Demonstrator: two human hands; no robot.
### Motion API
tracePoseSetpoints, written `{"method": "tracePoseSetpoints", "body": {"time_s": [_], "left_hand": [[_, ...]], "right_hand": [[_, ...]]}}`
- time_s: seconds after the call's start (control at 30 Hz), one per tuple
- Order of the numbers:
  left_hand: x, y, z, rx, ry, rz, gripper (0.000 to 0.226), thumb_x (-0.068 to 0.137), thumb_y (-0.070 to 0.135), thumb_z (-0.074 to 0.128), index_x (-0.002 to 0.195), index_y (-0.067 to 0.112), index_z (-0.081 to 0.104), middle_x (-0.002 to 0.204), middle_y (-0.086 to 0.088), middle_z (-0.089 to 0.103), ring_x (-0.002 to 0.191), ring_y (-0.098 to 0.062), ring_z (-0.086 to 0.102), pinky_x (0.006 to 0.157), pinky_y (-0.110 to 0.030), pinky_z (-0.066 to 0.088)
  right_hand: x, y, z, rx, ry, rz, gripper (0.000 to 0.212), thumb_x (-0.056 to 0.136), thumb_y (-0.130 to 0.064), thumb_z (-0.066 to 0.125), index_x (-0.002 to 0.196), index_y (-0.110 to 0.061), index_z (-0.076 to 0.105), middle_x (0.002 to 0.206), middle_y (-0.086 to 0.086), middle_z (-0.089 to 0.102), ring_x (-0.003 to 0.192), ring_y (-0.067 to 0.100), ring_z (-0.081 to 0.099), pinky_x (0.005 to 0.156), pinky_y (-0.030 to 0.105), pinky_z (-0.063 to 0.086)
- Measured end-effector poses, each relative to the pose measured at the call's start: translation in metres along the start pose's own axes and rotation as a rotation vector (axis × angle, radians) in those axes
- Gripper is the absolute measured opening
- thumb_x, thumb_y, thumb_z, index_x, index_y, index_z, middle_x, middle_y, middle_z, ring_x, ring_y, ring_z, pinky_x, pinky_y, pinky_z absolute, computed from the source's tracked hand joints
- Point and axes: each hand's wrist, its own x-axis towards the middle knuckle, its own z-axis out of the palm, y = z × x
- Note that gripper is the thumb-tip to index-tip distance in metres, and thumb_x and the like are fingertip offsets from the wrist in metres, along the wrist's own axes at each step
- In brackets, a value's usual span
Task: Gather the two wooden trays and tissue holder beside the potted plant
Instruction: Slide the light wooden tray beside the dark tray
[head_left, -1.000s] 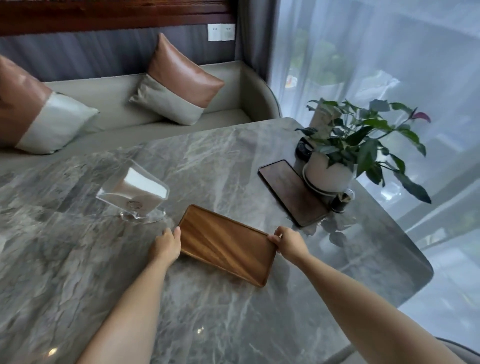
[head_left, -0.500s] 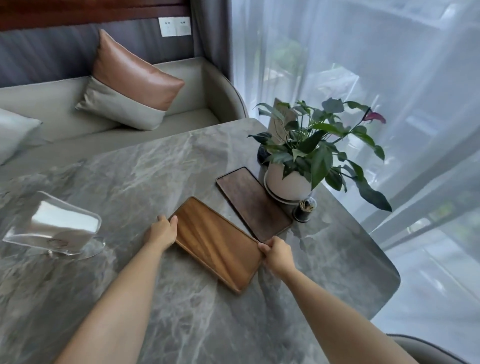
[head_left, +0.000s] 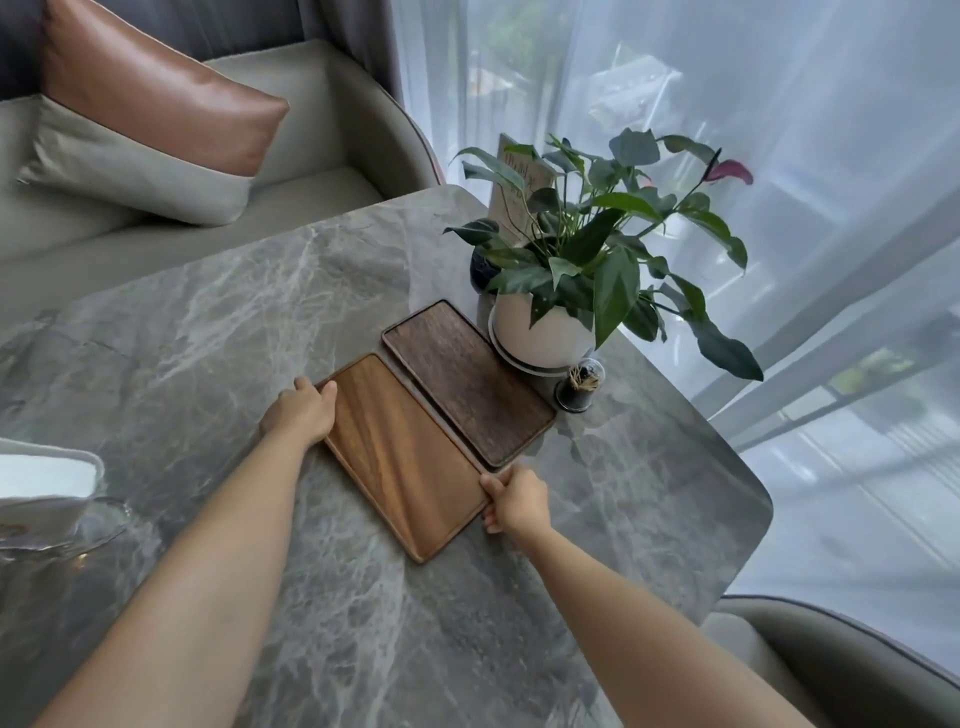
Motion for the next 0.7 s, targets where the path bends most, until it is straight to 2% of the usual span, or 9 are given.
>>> {"method": "tracePoseSetpoints", "body": {"time_s": [0.23, 0.33, 0.43, 0.57, 0.7], "left_hand": [[0.008, 0.006, -0.004, 0.010, 0.009, 0.033, 0.057, 0.100, 0.040, 0.022, 0.139, -0.001, 0.030, 0.142, -0.027, 0.040, 0.130, -0.041, 0.040, 0.106, -0.046, 0.035], [0.011, 0.005, -0.004, 0.017, 0.007, 0.038, 0.057, 0.100, 0.040, 0.022, 0.139, -0.001, 0.030, 0.142, -0.027, 0.040, 0.130, -0.041, 0.041, 0.105, -0.046, 0.035], [0.015, 0.004, -0.003, 0.013, 0.006, 0.051, 0.057, 0.100, 0.040, 0.022, 0.139, -0.001, 0.030, 0.142, -0.027, 0.040, 0.129, -0.042, 0.041, 0.105, -0.047, 0.036], [0.020, 0.004, -0.003, 0.019, 0.013, 0.073, 0.057, 0.100, 0.041, 0.023, 0.138, -0.001, 0.031, 0.140, -0.028, 0.041, 0.128, -0.043, 0.042, 0.104, -0.049, 0.036], [0.022, 0.005, -0.003, 0.047, 0.021, 0.088, 0.058, 0.100, 0.041, 0.023, 0.140, 0.000, 0.029, 0.140, -0.028, 0.041, 0.128, -0.043, 0.042, 0.104, -0.049, 0.036]], "right_hand": [[0.003, -0.003, 0.008, 0.008, 0.044, 0.036, 0.022, 0.092, -0.019, 0.054, 0.077, -0.004, 0.048, 0.044, 0.008, 0.053, 0.027, 0.009, 0.049, 0.039, 0.025, 0.050], [0.004, -0.006, 0.009, 0.016, 0.058, 0.052, 0.031, 0.092, -0.018, 0.054, 0.066, -0.004, 0.048, 0.040, 0.005, 0.052, 0.023, 0.006, 0.047, 0.037, 0.021, 0.048], [0.005, -0.010, 0.008, 0.022, 0.067, 0.069, 0.043, 0.092, -0.018, 0.054, 0.051, -0.007, 0.047, 0.043, 0.009, 0.052, 0.022, 0.006, 0.046, 0.037, 0.019, 0.048], [0.010, -0.013, 0.009, 0.031, 0.079, 0.085, 0.048, 0.091, -0.019, 0.056, 0.045, -0.006, 0.049, 0.041, 0.009, 0.052, 0.022, 0.006, 0.047, 0.042, 0.020, 0.050], [0.013, -0.015, 0.009, 0.093, 0.089, 0.123, 0.047, 0.091, -0.017, 0.057, 0.046, -0.003, 0.051, 0.025, 0.000, 0.047, 0.020, 0.008, 0.046, 0.038, 0.020, 0.049]]}}
